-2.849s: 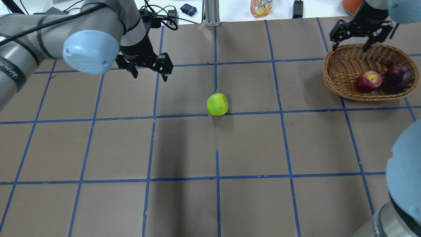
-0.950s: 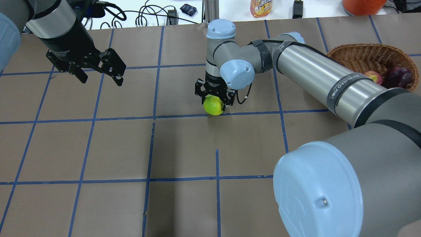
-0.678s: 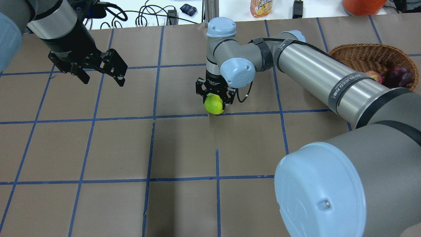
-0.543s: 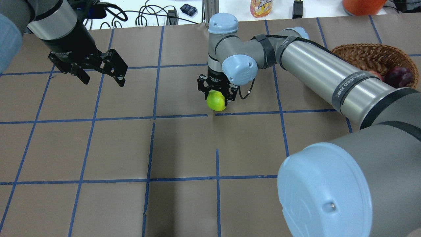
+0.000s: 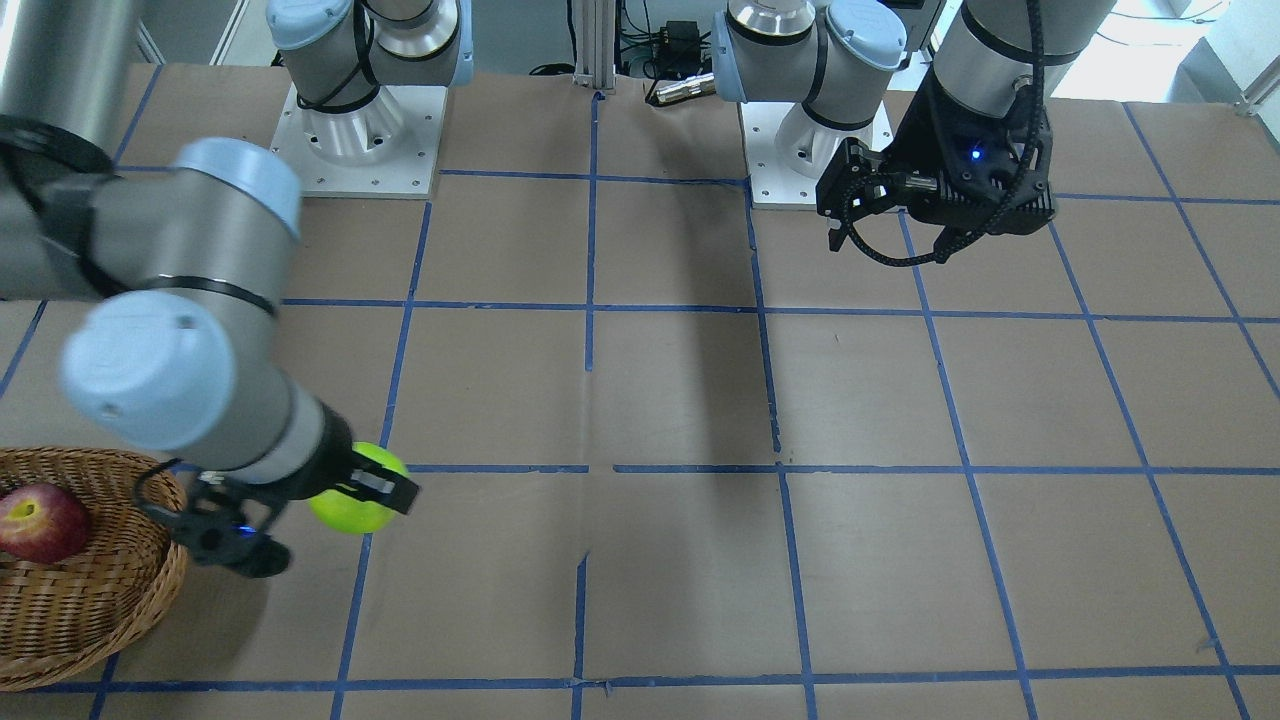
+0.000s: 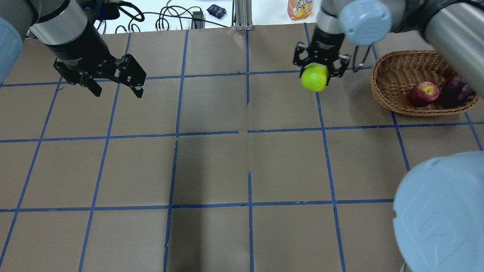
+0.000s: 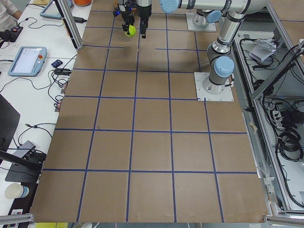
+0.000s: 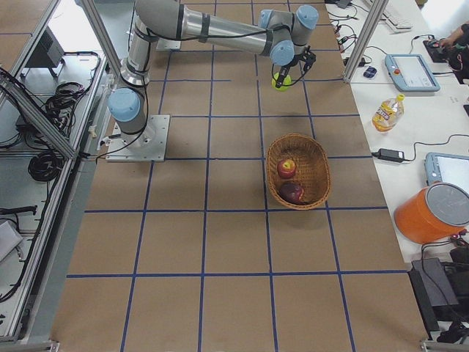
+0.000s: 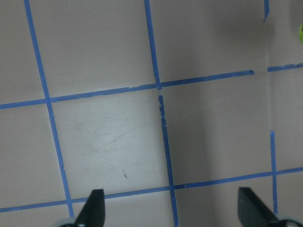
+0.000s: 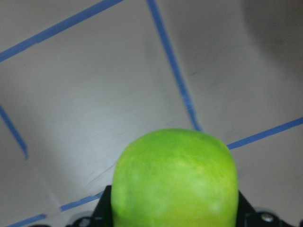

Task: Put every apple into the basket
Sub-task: 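Carry the green apple into the basket with the right gripper and release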

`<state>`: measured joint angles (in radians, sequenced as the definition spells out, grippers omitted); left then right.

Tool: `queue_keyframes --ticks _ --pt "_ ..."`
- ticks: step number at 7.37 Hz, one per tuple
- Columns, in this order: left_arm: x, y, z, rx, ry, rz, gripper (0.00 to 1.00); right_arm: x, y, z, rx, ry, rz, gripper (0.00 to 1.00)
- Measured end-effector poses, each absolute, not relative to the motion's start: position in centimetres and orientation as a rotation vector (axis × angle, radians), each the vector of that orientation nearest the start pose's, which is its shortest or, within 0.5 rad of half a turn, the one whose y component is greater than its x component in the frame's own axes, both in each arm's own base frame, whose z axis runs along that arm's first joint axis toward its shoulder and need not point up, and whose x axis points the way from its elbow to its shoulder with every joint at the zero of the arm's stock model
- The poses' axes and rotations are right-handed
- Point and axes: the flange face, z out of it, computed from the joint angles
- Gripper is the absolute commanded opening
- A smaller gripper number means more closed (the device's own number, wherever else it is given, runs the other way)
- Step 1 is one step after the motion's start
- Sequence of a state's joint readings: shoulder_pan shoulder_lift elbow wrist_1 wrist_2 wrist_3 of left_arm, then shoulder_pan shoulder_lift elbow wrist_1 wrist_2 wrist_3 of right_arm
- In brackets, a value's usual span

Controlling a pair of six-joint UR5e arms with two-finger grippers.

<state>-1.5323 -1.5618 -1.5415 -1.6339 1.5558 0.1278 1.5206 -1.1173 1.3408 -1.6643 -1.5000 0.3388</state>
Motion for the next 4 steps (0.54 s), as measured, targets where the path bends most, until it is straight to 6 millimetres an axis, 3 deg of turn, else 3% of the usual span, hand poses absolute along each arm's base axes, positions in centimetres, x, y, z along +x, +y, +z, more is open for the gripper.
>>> queue_keyframes --ticks 1,2,4 --pt "-11.6 -49.1 49.7 0.113 3.154 0.069 1.00 3.8 -66.3 35.6 0.574 3.072 0.203 0.00" --pt "-11.6 -49.1 49.7 0.103 3.153 0.085 1.00 -1.5 -66.3 35.6 0.517 3.128 0.207 0.00" --pt "-12.0 -48.8 50.0 0.123 3.151 0.085 1.00 -8.4 -66.4 33.8 0.481 3.157 0.237 0.00"
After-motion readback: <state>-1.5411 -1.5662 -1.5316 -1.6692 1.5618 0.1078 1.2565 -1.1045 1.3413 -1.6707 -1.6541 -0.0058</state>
